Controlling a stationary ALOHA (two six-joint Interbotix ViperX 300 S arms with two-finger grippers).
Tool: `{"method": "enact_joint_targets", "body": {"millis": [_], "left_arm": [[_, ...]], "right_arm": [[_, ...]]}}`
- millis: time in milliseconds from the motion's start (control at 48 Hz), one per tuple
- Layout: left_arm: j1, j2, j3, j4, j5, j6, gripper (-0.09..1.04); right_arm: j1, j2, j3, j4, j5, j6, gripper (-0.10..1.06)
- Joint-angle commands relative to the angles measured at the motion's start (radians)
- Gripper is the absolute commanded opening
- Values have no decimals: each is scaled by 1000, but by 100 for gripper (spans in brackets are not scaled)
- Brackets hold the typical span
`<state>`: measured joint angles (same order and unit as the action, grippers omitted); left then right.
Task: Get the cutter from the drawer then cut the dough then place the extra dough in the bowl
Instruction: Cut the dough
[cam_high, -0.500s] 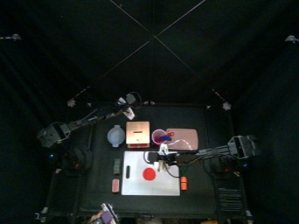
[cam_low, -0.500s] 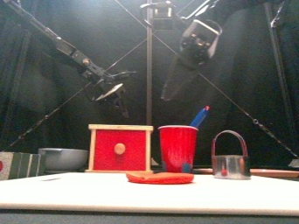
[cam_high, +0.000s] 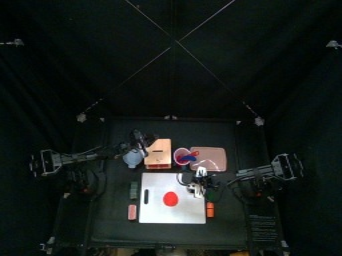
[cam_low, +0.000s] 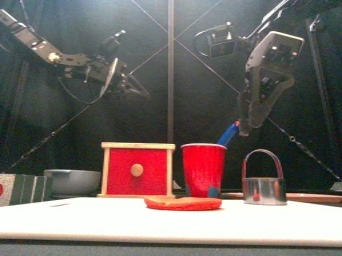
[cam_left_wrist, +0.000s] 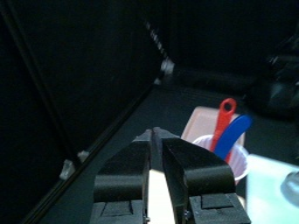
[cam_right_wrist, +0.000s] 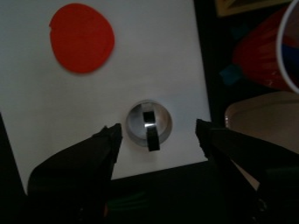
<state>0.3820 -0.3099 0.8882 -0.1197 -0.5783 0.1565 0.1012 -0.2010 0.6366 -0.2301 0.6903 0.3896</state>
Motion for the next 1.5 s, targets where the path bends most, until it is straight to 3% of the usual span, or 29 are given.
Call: {"method": "enact_joint_targets", "body": {"millis": [21,354,625,792,1146,1500], "left_arm": [[-94,-63,75,-23,-172,5,57],[-285,-107,175,-14,-206,5,57],[-347,-107,212,-58,-204,0,57],[-354,-107,235,-110,-204,0,57],[-385,-106,259,-155,-202,-2,57],[-443,-91,279,-161,-202,-3,57]], "right_arm": [[0,12,-3,25,-6,-28,99],[-2,75,6,-29,-21,-40,96],[0,83,21,-26,-32,-40,68],[5,84,21,-5,-32,-40,58],[52,87,-86,-12,-29,-34,57],[72,236,-291,-8,-29,-28,57]]}}
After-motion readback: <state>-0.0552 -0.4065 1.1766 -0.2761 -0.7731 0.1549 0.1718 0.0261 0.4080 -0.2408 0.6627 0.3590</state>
